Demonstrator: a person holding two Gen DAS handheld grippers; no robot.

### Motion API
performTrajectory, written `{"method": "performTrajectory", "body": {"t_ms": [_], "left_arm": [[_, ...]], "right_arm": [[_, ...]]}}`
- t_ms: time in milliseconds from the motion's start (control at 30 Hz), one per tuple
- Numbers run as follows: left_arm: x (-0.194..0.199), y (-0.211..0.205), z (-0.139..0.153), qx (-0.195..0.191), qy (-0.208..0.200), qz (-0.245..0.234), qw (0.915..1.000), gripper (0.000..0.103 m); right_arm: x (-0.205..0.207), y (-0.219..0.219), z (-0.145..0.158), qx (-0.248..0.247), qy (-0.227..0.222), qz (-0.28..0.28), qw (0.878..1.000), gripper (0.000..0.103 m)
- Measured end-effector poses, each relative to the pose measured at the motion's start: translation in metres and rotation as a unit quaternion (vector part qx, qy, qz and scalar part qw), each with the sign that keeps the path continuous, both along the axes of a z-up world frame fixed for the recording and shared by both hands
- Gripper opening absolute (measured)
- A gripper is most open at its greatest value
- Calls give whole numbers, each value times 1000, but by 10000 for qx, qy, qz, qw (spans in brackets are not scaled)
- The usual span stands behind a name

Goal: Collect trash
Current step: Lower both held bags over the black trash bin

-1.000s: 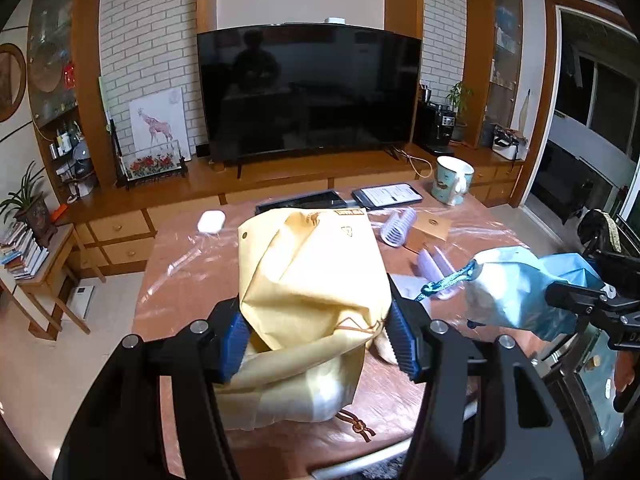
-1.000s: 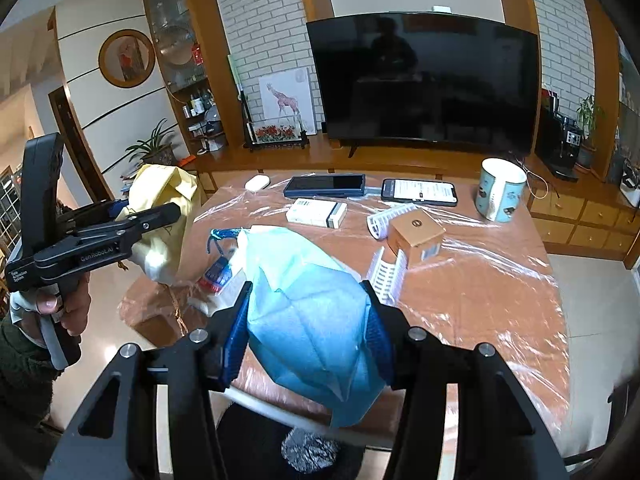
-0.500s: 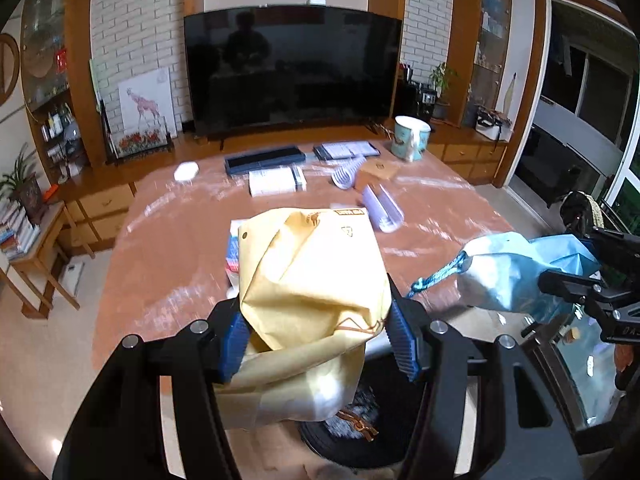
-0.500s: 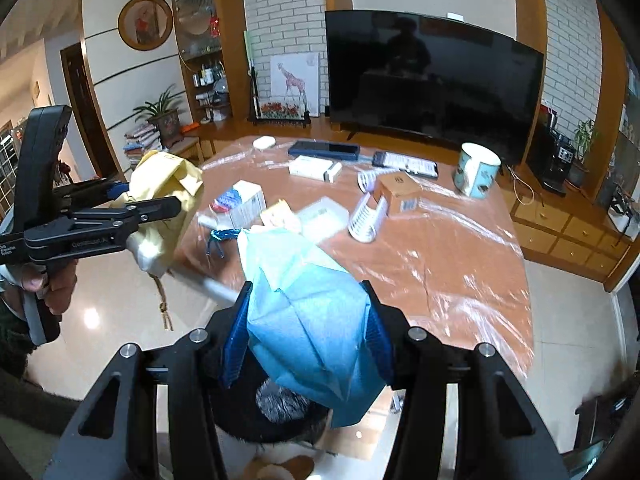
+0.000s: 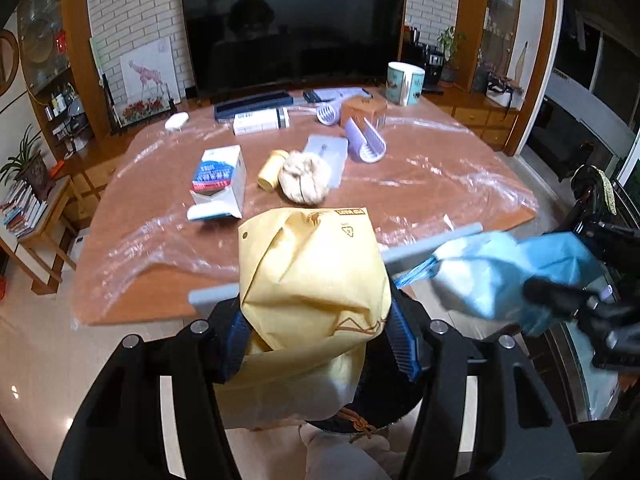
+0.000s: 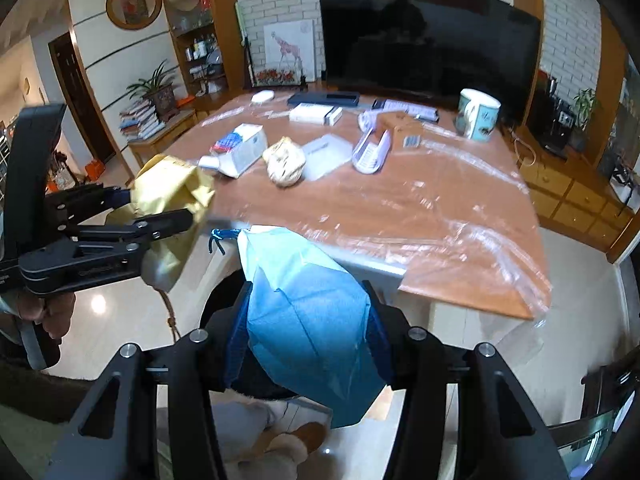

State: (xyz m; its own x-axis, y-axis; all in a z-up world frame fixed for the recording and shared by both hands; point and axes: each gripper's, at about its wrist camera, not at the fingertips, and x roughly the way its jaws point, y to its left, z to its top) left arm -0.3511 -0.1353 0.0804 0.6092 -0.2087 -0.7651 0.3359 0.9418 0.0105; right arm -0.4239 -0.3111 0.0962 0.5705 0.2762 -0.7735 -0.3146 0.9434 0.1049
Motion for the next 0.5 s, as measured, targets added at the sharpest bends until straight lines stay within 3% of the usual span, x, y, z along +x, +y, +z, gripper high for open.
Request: {"method": "performTrajectory", "body": {"t_ms": [500], "left_arm": [[5, -4, -25, 115, 337, 160, 9992, 59]], "right_arm": [[9, 24, -29, -218, 359, -5, 9991, 51]]}}
